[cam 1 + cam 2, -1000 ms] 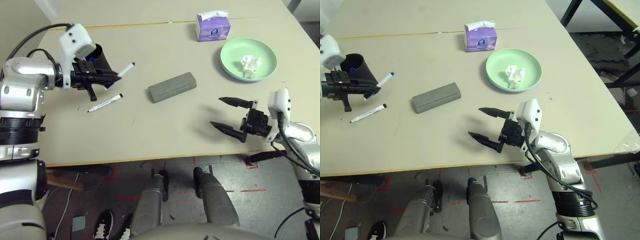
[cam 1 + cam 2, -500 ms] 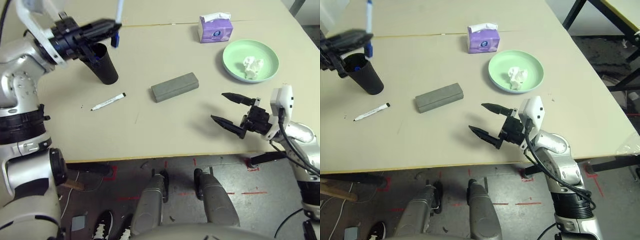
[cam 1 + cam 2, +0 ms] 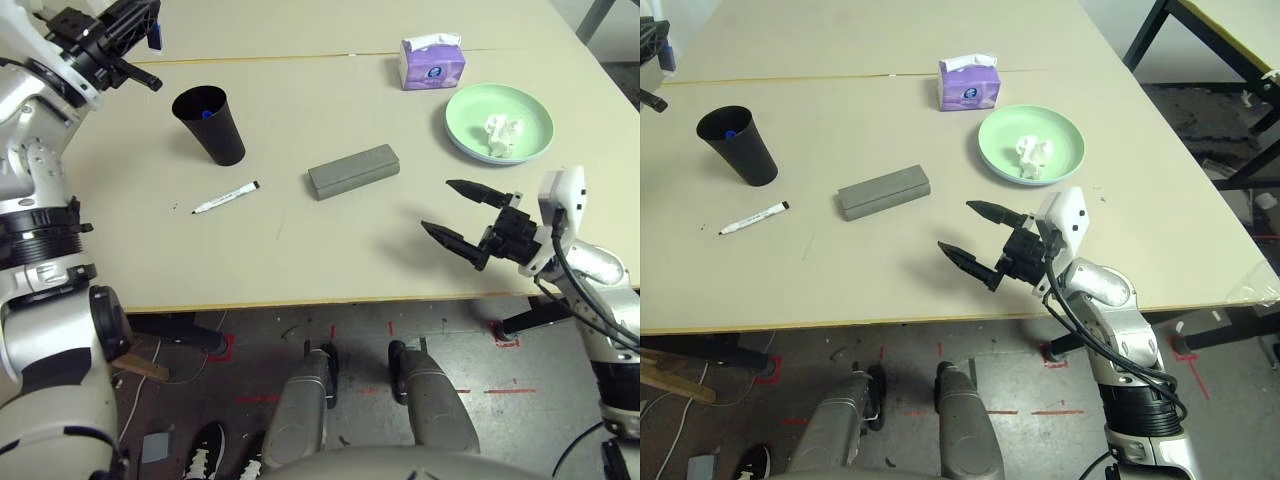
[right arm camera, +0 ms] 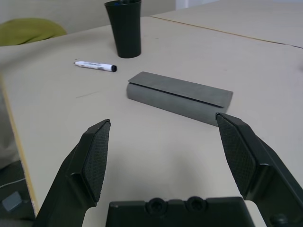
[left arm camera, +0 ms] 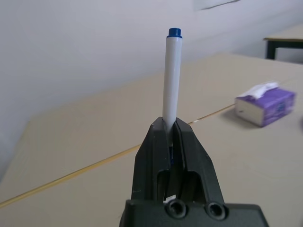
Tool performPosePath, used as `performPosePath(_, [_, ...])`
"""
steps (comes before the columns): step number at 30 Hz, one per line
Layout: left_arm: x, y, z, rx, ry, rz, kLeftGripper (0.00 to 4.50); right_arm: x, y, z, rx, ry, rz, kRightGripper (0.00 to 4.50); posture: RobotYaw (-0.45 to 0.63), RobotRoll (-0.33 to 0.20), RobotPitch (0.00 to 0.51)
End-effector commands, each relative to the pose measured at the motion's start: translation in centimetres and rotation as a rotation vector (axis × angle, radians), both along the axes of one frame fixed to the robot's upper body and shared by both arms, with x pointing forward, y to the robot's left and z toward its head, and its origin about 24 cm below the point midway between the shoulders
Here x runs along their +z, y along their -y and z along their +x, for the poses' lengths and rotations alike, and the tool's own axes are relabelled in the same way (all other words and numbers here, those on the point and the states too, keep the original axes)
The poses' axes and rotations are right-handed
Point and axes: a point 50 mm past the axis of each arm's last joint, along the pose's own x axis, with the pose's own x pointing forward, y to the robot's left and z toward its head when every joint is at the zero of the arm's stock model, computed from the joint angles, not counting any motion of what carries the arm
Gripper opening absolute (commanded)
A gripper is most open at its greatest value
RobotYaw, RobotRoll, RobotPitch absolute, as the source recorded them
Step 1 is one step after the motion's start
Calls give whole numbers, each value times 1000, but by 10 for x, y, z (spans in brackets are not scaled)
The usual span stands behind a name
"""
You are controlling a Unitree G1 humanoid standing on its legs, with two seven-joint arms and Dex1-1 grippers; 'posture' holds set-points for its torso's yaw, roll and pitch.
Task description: Organize and tidy the items on the table.
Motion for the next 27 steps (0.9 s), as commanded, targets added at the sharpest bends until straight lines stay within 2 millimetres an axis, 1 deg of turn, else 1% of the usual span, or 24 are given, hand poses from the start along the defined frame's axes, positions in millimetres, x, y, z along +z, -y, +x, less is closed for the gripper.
performPosePath(1, [-9, -5, 7, 38, 3, 10, 20, 2, 4, -4, -26, 9, -42, 4500, -155, 0, 234])
performPosePath(5, [-15, -7, 13, 46, 6, 2, 20, 3, 6, -5, -36, 9, -50, 4500, -165, 0, 237])
performPosePath(13, [-33, -15, 22, 98, 28, -33, 20, 4, 8, -10, -33, -2, -70, 4500, -169, 0, 238])
performPosePath(23, [-53, -13, 33, 111, 24, -99, 20, 11, 11, -13, -33, -21, -32, 4500, -187, 0, 242])
performPosePath(27, [-56, -12, 36, 112, 28, -128, 20, 10, 9, -16, -22, -29, -33, 4500, -195, 0, 239])
